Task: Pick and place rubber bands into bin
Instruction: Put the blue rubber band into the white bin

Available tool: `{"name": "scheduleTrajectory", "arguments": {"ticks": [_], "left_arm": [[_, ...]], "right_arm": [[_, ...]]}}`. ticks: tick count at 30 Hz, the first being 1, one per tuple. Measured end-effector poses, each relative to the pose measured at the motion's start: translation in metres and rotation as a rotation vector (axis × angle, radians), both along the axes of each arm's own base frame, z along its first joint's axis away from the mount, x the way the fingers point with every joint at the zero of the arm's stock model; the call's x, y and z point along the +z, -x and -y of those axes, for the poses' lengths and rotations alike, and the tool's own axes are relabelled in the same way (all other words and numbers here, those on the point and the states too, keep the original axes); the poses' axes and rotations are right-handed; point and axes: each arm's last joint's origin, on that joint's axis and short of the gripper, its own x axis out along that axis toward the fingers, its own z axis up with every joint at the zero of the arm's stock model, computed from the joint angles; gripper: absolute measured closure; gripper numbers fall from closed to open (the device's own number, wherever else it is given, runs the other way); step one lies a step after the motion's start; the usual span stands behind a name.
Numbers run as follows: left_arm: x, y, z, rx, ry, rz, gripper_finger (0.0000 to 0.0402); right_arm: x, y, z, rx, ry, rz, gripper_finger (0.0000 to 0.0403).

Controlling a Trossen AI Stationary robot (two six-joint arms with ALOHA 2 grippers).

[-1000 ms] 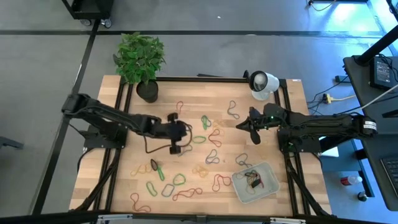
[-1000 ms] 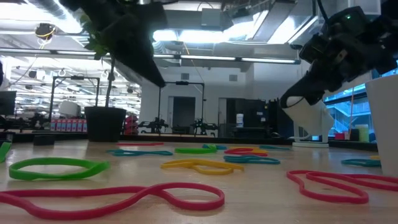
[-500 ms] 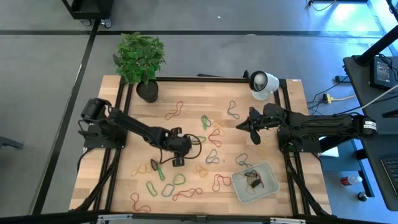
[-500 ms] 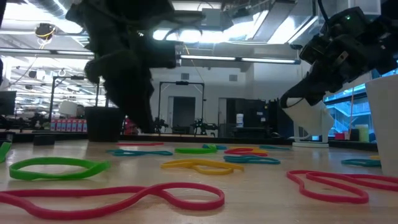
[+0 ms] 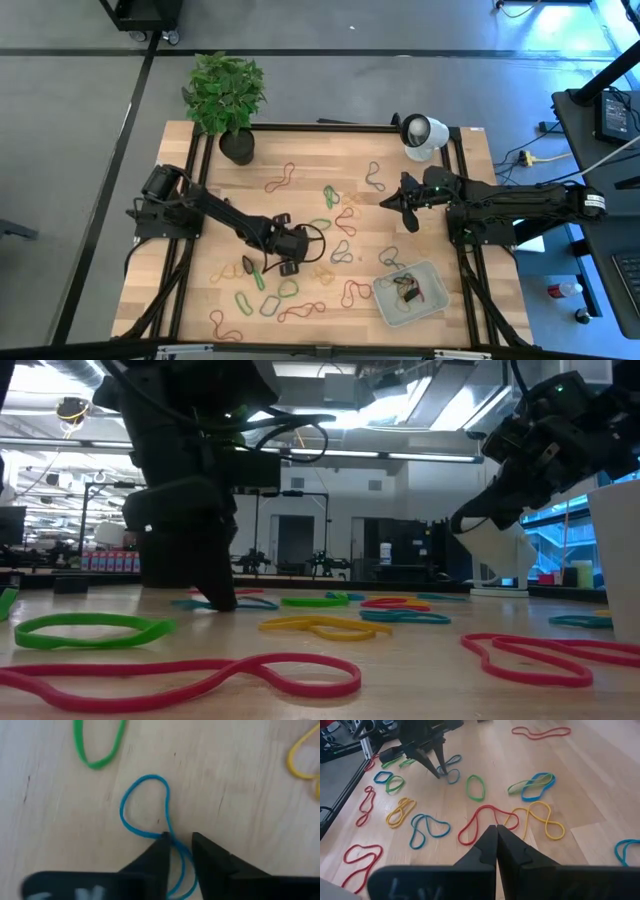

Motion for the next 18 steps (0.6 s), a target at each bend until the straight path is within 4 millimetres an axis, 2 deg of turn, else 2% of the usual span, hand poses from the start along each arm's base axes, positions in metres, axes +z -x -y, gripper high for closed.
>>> {"name": "scheduleTrajectory", "arguments": {"ticks": [3,9,15,18], "left_arm": [[0.003,0.002,0.002,-0.003,-0.019,0.008,0.0387],[0.021,-0.002,0.007,-0.073,-0.065,0.031,0.0399],[0.066,-0.020,0.008,-0.150,-0.184,0.079,0.0399],[0.093,-0.036,0.006,-0.202,-0.242,0.150,0.0399]], "right_arm": [[0.000,0.000,0.000,0.000,0.000,0.000,0.0396],[0.000,0.000,0.000,0.000,-0.002,0.000,0.0396],[0.000,0.000,0.000,-0.001,-0.004,-0.002,0.0396],[0.000,0.000,0.000,-0.001,-0.004,-0.002,0.0396]]}}
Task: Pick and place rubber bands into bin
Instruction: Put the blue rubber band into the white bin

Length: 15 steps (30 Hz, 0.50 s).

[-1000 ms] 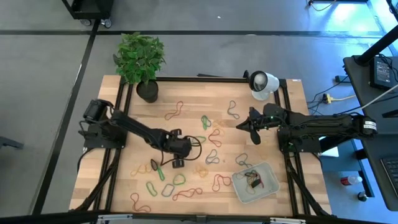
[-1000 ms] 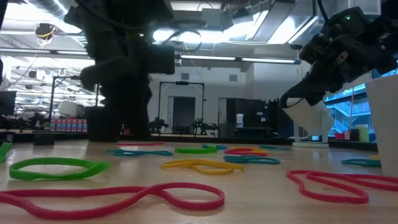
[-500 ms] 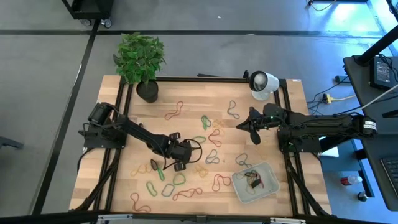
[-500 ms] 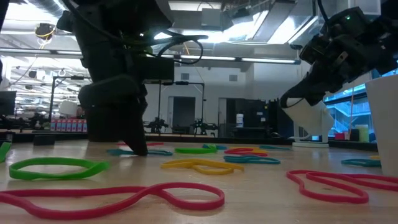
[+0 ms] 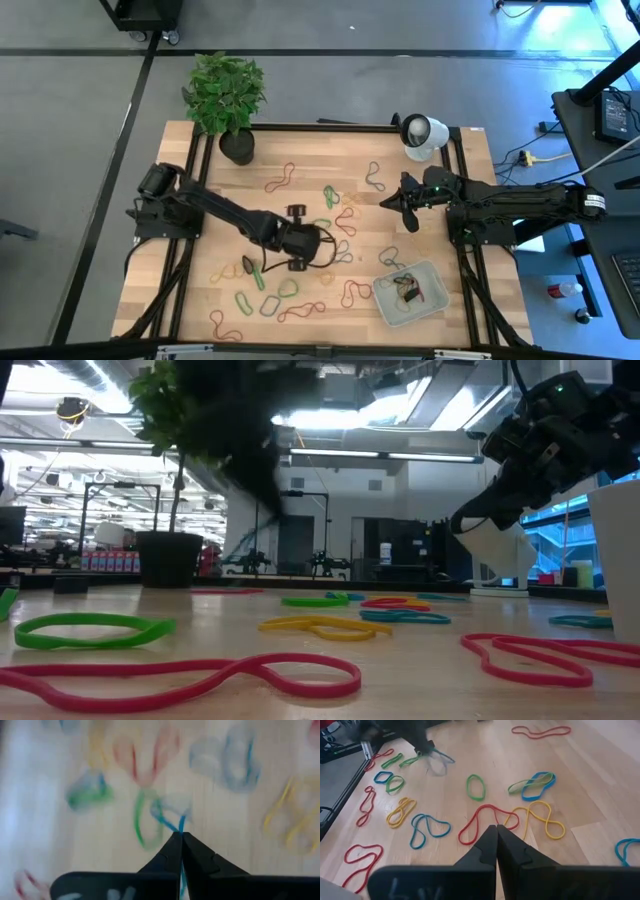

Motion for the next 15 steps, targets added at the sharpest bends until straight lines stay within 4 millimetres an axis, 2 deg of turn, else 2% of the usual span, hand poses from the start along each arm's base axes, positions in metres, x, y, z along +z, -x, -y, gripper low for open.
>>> {"name": "scheduleTrajectory", "arguments": {"ticks": [7,13,15], "left_arm": [[0.059,-0.033,-0.002,-0.162,-0.110,0.204,0.0399],[0.086,-0.056,0.004,-0.257,-0.169,0.432,0.0399],[0.087,-0.063,0.005,-0.281,-0.176,0.442,0.0399]], "right_arm": [[0.000,0.000,0.000,-0.009,0.005,-0.002,0.0396],[0.000,0.000,0.001,-0.020,0.011,-0.003,0.0396],[0.000,0.000,0.001,-0.021,0.012,-0.004,0.0396]]}}
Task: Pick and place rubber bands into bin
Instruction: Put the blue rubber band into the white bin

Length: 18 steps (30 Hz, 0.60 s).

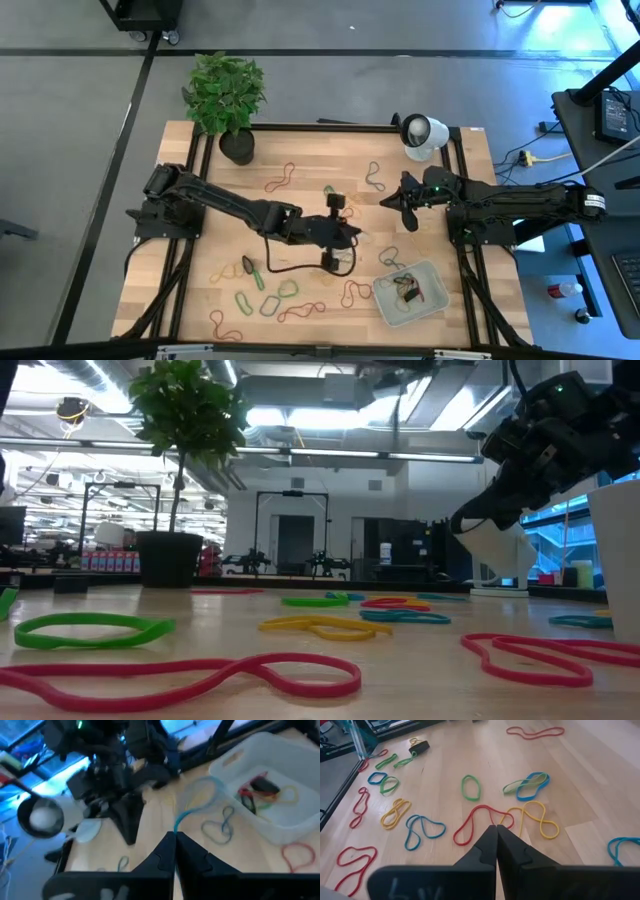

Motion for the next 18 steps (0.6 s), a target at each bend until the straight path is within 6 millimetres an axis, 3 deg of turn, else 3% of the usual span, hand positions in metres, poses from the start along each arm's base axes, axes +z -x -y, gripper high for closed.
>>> {"name": "scheduleTrajectory", "arguments": {"ticks": [18], "left_arm": [[-0.032,-0.103,0.041,-0.316,0.138,0.046,0.0400]], "right_arm": [[0.000,0.000,0.002,-0.030,0.009,-0.002,0.0396]]}}
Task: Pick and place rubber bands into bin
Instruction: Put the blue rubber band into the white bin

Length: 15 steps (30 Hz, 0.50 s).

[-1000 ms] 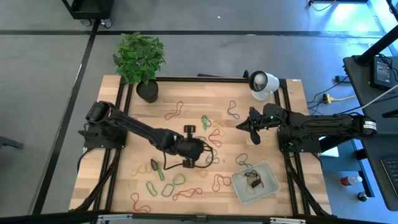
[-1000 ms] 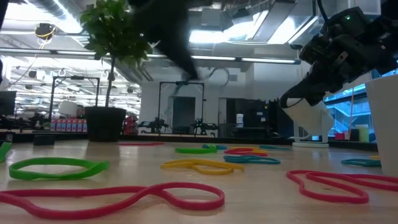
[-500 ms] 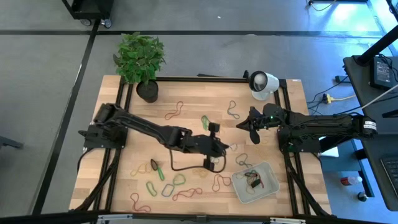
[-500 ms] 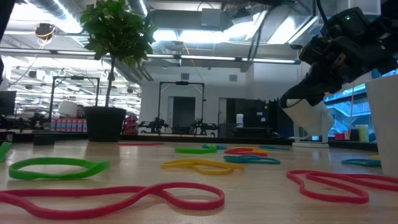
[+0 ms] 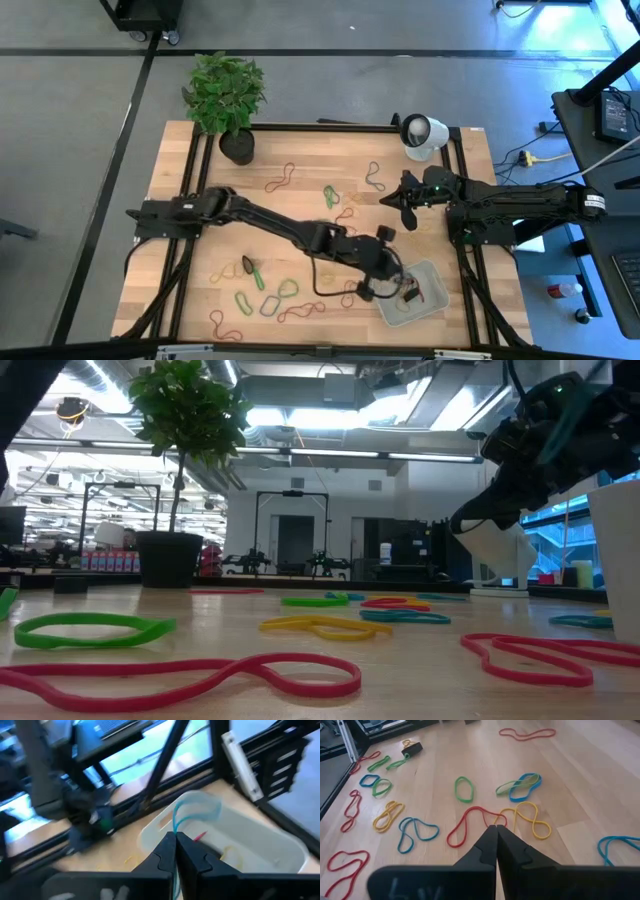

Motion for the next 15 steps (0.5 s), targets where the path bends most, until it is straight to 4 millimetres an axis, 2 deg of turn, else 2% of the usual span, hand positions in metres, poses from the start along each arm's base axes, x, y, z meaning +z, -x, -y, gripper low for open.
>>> {"name": "scheduleTrajectory", "arguments": {"ticks": [6,15], "left_arm": [[-0.022,-0.022,0.009,-0.094,0.096,-0.017,0.0400],[-0.067,-0.036,0.004,0.042,0.249,-0.119,0.0392]], "right_arm": [[0.000,0.000,0.000,-0.010,-0.022,-0.004,0.0396],[-0.001,0.000,0.000,-0.017,-0.038,-0.008,0.0396]]}}
